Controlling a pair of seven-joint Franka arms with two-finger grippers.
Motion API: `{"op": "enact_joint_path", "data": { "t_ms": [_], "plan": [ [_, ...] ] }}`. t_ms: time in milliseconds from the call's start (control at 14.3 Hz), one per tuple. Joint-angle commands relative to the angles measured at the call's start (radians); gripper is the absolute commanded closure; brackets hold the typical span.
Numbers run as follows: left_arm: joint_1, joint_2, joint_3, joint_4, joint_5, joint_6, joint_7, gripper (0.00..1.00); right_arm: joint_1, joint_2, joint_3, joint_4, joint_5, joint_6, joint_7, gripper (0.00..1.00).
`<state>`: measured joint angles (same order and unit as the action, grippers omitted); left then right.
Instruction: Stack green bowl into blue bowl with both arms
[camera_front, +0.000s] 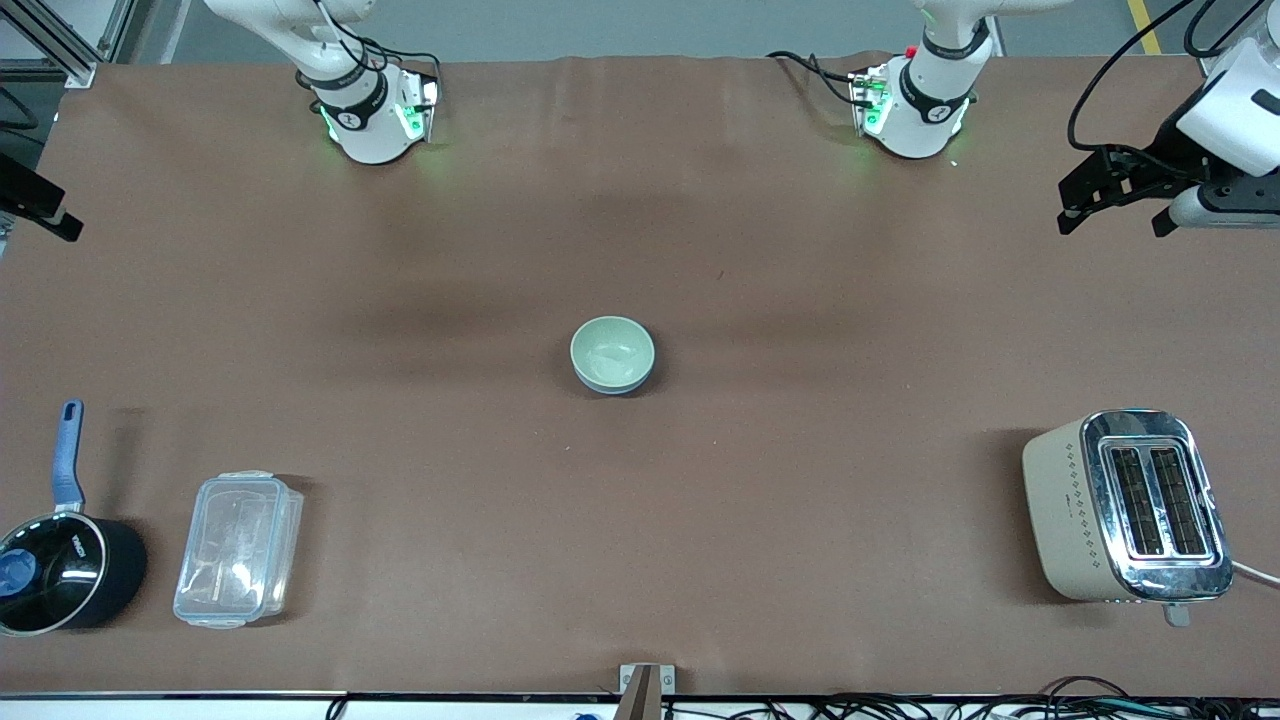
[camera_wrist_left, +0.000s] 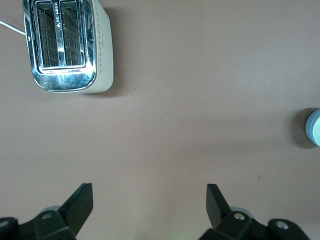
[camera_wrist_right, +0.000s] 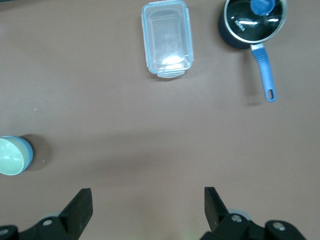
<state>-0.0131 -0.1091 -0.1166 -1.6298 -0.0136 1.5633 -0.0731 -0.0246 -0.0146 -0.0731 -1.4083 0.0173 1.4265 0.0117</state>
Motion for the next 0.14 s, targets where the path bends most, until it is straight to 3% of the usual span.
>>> {"op": "enact_joint_path", "data": {
  "t_ms": [0,70],
  "plan": [
    [-0.001,0.009,-0.005,0.019,0.017,0.001,0.015,0.0,-0.011,-0.002,0.024,0.032,-0.04,-0.044,0.01,0.02],
    [0.001,0.009,-0.005,0.021,0.017,0.001,0.015,0.0,-0.006,-0.002,0.022,0.031,-0.039,-0.047,0.013,0.02]
  ]
}}
